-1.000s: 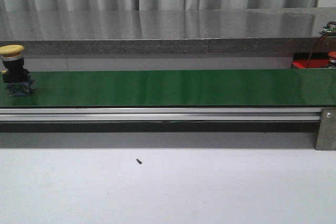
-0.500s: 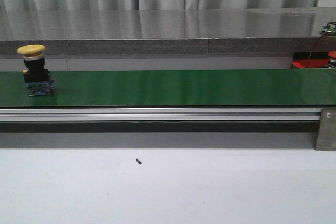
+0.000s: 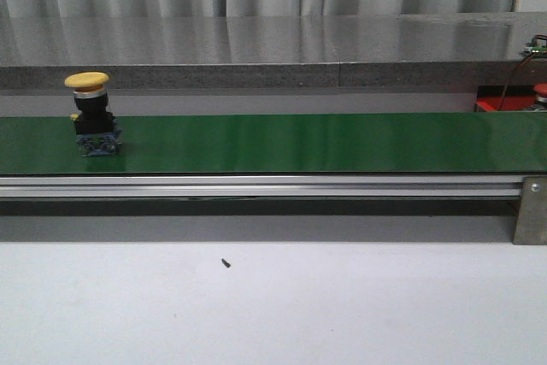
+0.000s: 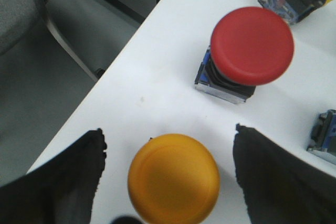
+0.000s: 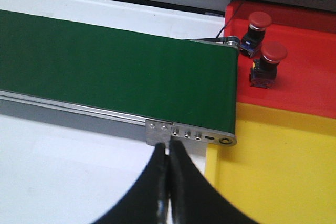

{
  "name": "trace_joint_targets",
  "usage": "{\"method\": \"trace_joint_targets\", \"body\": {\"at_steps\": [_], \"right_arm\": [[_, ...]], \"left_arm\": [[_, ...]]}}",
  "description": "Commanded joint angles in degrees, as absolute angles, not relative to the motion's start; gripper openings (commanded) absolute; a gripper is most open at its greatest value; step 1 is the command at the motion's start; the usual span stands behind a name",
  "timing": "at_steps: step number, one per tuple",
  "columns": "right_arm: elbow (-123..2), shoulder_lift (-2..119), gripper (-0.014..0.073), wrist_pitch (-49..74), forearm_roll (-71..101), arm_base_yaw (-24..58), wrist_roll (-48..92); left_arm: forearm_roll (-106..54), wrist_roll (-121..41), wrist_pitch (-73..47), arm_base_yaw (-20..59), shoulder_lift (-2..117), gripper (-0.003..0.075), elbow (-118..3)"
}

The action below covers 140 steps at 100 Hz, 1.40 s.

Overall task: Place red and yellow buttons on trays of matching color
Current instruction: 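Grasp a second yellow push button with the left gripper, move over belt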

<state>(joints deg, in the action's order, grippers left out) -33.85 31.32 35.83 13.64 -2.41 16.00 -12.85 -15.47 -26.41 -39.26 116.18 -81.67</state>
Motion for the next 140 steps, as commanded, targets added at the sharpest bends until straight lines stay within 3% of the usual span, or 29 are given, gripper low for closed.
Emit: {"method": "trace_joint_targets", "body": {"at_steps": [1, 31, 75, 114, 140], "right_arm": [[-35.26, 31.36, -0.0096, 32.16, 14.28, -2.48, 16.49], [-35.26, 31.36, -0.0096, 32.16, 14.28, -2.48, 16.49], [-35.26, 31.36, -0.0096, 32.16, 14.28, -2.48, 16.49], [-35.26, 31.36, -0.0096, 32.16, 14.28, -2.48, 16.49], [-35.26, 31.36, -0.0096, 32.18, 14.28, -2.48, 16.49]], "left_arm": [[-13.48, -15.42, -24.56, -39.21, 113.15, 0.0459, -83.54], [-13.58, -15.42, -25.05, -38.67, 113.91, 0.0444, -83.54], [-13.94, -15.42, -27.32, -38.05, 113.35, 0.0116, -83.67], [-17.54, -15.52, -36.18, -37.23, 100.99, 0.0112, -83.76], [-17.81, -16.01, -40.82, -30.92, 92.83, 0.0112, -82.86]]}}
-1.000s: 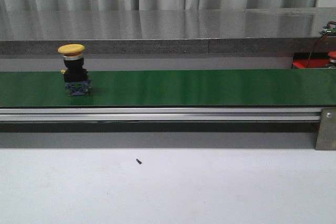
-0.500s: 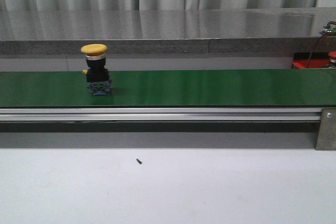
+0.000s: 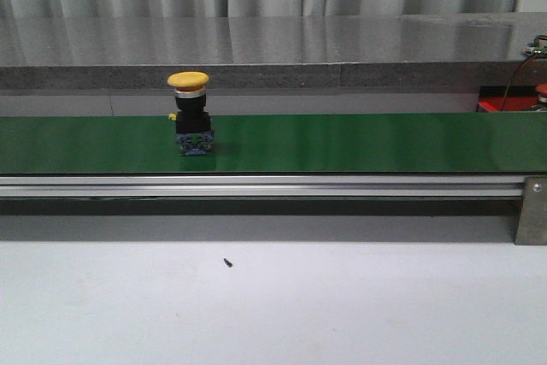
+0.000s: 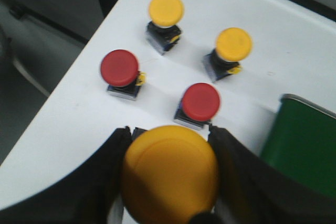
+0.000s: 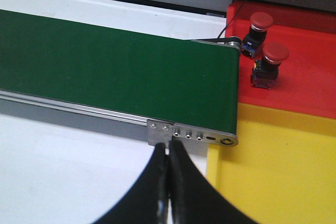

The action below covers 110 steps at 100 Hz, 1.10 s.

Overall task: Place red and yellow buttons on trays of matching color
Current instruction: 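Grasp a second yellow push button with the left gripper, move over belt, then set the second yellow button on the belt and open the left gripper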

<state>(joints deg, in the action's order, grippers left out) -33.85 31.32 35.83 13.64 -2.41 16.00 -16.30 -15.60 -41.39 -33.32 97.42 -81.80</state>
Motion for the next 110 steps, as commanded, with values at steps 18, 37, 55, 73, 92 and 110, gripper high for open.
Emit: {"method": "trace_joint_targets", "body": {"at_steps": [18, 37, 55, 73, 92, 110], "right_arm": [[-35.26, 31.36, -0.0096, 32.23, 14.28, -2.48, 16.49], [-35.26, 31.36, -0.0096, 32.29, 14.28, -2.48, 16.49], [-35.26, 31.36, -0.0096, 32.29, 14.28, -2.48, 16.49], [-35.26, 31.36, -0.0096, 32.29, 14.28, -2.48, 16.49], [-35.26, 31.36, -0.0096, 32.29, 14.28, -2.48, 16.49], [-35.26, 31.36, -0.0096, 32.29, 14.28, -2.48, 16.49]], "left_arm": [[-19.04, -16.55, -41.75, -22.45, 91.93, 0.0112, -80.56], [-19.27, -17.54, -40.86, -15.23, 92.48, 0.0112, -78.88], [-19.27, -17.54, -40.86, -11.37, 94.06, 0.0112, -78.32], [-19.17, -17.54, -40.96, -10.38, 96.95, 0.0112, -78.32], [-19.17, -17.54, -40.77, -10.38, 98.68, 0.0116, -77.44], [-19.06, -18.01, -41.48, -10.38, 98.78, 0.0206, -76.22]]}}
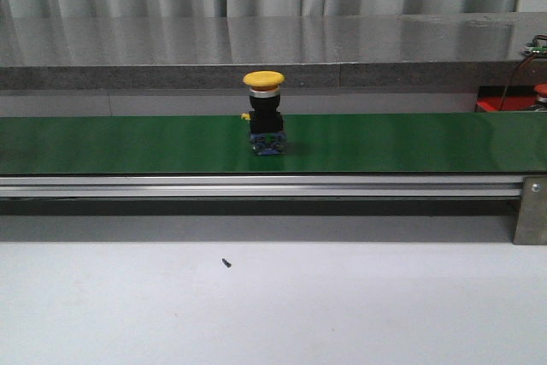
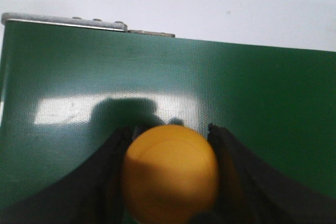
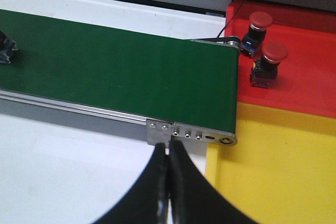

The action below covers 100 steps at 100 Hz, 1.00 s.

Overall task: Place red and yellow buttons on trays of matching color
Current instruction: 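Set the second yellow button on the belt and open the left gripper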

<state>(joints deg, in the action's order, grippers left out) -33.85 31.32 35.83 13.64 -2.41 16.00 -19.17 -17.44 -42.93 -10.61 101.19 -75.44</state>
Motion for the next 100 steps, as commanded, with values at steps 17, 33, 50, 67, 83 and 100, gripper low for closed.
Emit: {"method": "trace_joint_targets", "body": {"at_steps": [17, 33, 50, 67, 83, 100], "right_arm": [[-35.26, 31.36, -0.0096, 32.29, 14.28, -2.48, 16.49], [-35.26, 31.36, -0.0096, 32.29, 14.28, -2.48, 16.49], [-35.26, 31.36, -0.0096, 32.29, 14.28, -2.48, 16.49], [-35.26, 31.36, -0.0096, 32.29, 14.28, -2.48, 16.49], [-35.26, 31.36, -0.0096, 32.29, 14.28, -2.48, 16.49], [-35.26, 31.36, -0.0096, 32.29, 14.28, -2.48, 16.49]], "left_arm": [[-19.88, -19.11, -42.19, -10.38, 97.73, 0.0494, -76.22], [-20.96, -19.26, -41.11, -10.38, 95.40, 0.0660, -76.22], [-28.48, -25.26, -41.39, -10.38, 91.49, 0.0662, -76.22], [-34.01, -29.74, -42.84, -10.38, 85.80, 0.0662, -76.22], [-34.49, -31.10, -44.04, -10.25, 79.61, 0.0662, -76.09], [-37.43, -35.07, -41.81, -9.64, 69.75, 0.0653, -71.82]]}}
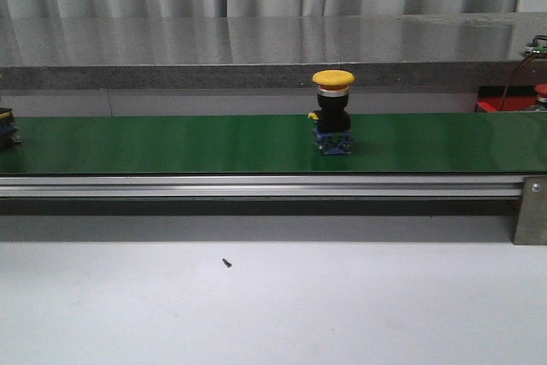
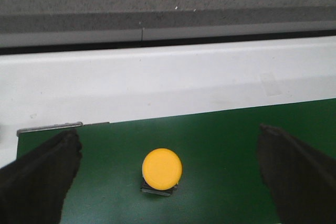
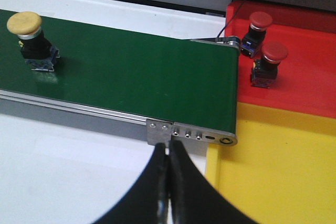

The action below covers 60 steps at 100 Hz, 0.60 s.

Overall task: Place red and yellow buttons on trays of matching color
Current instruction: 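Set the second yellow button on the belt and open the left gripper, then grasp the first yellow button at the belt's far end with the right gripper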

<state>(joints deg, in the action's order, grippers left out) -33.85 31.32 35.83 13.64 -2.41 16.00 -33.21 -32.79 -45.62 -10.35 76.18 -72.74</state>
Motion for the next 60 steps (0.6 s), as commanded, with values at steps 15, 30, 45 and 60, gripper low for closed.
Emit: {"method": "trace_joint_targets", "body": {"at_steps": [15, 30, 45, 60], "right_arm": [[-35.26, 31.36, -0.0096, 32.29, 14.28, -2.48, 16.49], [-35.26, 31.36, -0.0096, 30.46, 14.19, -2.48, 16.76], [-35.26, 31.36, -0.0096, 26.01, 14.19, -2.48, 16.76], [-35.26, 31.36, -0.0096, 25.61, 14.19, -2.48, 16.76]], "left_arm": [[-39.34, -38.31, -37.38, -8.73, 60.11, 0.0601, -64.61], [-39.34, -38.93, -34.86, -7.62, 50.77, 0.0501, -56.14], [-39.24, -38.96, -34.12, -7.62, 42.30, 0.0340, -47.67], [-39.24, -38.96, -33.14, -7.62, 35.41, 0.0129, -39.84]]}}
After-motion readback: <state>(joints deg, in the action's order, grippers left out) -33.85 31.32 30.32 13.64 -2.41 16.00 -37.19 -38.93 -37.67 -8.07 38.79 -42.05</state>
